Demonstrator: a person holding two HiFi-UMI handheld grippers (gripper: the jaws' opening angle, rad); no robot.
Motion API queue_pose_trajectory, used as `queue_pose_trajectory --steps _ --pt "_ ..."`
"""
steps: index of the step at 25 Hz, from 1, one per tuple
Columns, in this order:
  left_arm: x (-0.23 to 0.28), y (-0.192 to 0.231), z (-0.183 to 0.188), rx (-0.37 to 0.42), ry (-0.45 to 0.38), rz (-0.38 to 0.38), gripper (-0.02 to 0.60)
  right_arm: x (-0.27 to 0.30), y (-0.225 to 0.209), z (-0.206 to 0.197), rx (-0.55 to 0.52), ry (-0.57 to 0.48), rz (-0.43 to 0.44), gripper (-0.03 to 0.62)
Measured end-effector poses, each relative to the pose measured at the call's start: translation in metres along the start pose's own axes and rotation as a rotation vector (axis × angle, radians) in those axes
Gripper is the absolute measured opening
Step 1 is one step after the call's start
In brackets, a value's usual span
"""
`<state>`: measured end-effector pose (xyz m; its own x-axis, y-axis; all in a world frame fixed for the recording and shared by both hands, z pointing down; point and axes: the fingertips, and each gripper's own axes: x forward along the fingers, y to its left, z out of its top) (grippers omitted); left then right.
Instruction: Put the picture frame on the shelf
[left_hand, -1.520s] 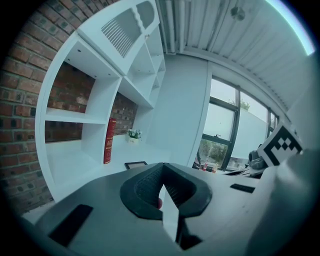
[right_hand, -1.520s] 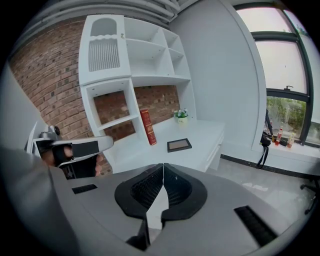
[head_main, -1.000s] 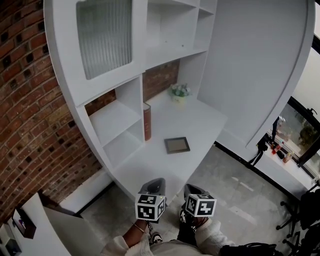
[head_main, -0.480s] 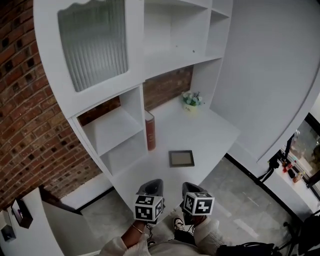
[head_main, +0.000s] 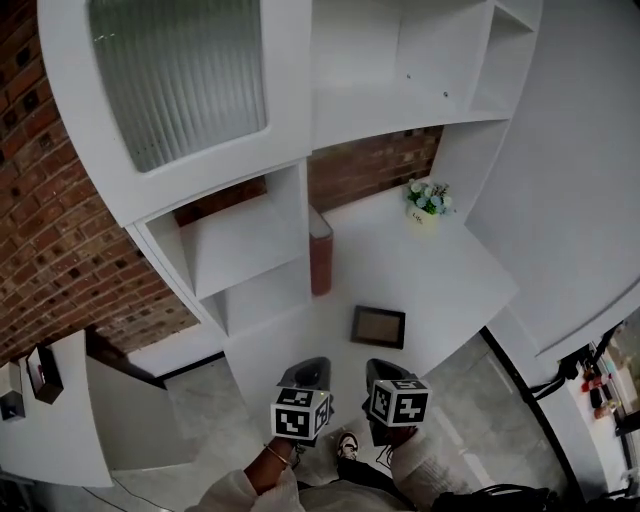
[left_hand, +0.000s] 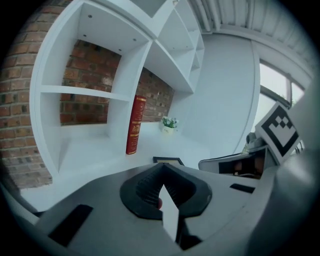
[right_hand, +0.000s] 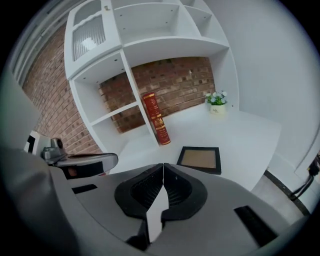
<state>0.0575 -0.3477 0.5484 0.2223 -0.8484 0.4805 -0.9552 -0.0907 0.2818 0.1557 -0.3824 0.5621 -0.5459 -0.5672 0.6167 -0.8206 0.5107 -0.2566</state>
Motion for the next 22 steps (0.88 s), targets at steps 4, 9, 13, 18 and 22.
queue_pose_trajectory --steps 4,9,13,18,22 --pt "0.018 0.0 -0.005 -0.008 0.02 0.029 0.008 0.016 -0.015 0.004 -0.013 0.015 0.025 0.025" --pt "0.027 0.007 -0.014 -0.016 0.044 0.068 0.008 0.031 -0.026 -0.009 -0.016 0.062 0.05 0.025" --pt "0.034 0.005 -0.013 0.008 0.052 0.076 0.008 0.039 -0.038 -0.004 -0.019 0.072 0.052 0.025" --pt "0.048 0.004 -0.017 0.008 0.074 0.085 0.008 0.052 -0.047 -0.004 -0.059 0.109 0.093 0.025" --pt "0.062 0.002 -0.019 -0.005 0.086 0.089 0.008 0.061 -0.059 -0.003 -0.099 0.142 0.099 0.025"
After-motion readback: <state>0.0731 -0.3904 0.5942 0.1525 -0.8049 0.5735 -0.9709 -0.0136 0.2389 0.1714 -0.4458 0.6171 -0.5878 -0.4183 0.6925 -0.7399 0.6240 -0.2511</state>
